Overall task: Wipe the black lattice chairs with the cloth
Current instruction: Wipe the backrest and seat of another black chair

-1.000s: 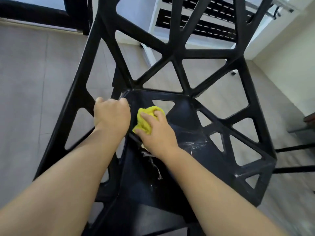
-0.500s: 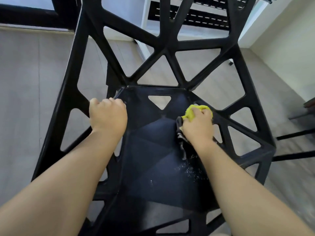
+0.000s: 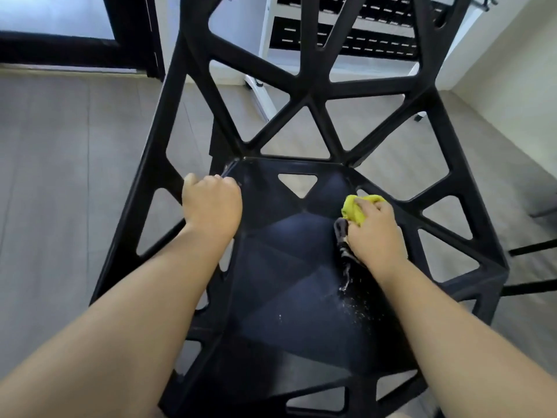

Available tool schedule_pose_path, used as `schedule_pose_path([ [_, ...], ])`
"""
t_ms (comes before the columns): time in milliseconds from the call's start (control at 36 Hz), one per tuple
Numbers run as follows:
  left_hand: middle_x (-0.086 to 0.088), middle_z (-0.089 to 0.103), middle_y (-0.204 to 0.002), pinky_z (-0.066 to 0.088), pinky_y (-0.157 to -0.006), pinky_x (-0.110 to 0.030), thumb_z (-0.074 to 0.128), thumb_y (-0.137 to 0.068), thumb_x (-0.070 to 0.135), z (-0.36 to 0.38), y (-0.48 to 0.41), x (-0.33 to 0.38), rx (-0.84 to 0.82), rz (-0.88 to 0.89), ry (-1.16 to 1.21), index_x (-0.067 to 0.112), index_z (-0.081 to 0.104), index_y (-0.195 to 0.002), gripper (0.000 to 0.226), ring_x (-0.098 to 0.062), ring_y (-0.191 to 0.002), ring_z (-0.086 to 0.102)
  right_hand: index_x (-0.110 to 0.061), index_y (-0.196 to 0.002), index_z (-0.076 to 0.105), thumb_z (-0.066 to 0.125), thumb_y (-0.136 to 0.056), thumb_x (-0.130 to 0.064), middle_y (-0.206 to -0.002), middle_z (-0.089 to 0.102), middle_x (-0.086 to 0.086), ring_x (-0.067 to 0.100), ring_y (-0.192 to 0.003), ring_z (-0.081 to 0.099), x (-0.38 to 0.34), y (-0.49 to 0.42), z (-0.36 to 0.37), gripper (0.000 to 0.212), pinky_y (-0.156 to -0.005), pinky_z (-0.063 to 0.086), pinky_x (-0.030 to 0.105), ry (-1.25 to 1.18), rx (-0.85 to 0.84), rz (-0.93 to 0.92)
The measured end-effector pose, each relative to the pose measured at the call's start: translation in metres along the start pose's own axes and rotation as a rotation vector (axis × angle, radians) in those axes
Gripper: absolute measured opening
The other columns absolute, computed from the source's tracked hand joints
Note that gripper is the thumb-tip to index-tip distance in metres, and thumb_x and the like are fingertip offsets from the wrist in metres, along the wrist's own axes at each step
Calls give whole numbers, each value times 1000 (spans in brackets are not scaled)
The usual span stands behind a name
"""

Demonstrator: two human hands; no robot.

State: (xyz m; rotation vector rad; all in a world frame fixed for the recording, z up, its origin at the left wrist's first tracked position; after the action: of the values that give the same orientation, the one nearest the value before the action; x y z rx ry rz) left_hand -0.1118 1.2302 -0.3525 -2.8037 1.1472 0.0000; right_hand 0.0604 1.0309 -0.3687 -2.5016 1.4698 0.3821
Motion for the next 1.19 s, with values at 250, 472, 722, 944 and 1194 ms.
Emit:
schedule_pose_path([
  [250,-3,60,-103,35,-88,-33,39,-92,7,-7,10,-3,-73,206,-195,12,53,-109,23,-22,-95,59,-32,-125,56,62,-86,-33,-127,45,-3,20,-113,47,-118,92,38,40,-88,46,37,-185,-215,-423],
  [472,3,49,-133,23,-109,-36,29,-98,37,-9,49,-26,-173,516,-211,26,54,-125,39,-19,-126,40,-29,-128,58,64,-85,-18,-130,50,-3,15,-124,44,-45,89,4,44,-103,36,30,-138,-333,-358],
  [722,5,32,-136,41,-86,-39,24,-97,44,-14,102,-37,-203,368,-59,35,48,-125,37,-23,-121,32,-19,-101,57,53,-85,-25,-122,46,5,28,-110,46,-51,78,10,18,-83,42,35,15,-96,-23],
  [944,14,41,-125,38,-71,-31,25,-98,39,-9,94,-29,-184,428,-103,38,55,-115,35,-21,-107,34,-36,-129,56,63,-87,-28,-126,47,-12,10,-114,46,-101,148,16,43,-93,41,29,-227,-403,-497],
  [1194,12,46,-111,37,-66,-31,21,-97,39,-5,84,-28,-164,365,-48,34,55,-111,37,-21,-102,36,-23,-123,60,61,-84,-19,-128,51,5,26,-114,52,-11,80,-15,38,-88,45,37,9,-73,-62],
])
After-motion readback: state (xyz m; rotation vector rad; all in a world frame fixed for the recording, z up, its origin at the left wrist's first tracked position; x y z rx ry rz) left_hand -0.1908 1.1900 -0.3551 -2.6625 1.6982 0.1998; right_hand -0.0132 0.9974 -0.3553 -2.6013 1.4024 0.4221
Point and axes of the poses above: each hand's wrist, its own y-axis away from the middle knuckle, its own z-axis out of the palm, x = y × z, the point moved 5 cm from there along -y, towards the middle knuckle
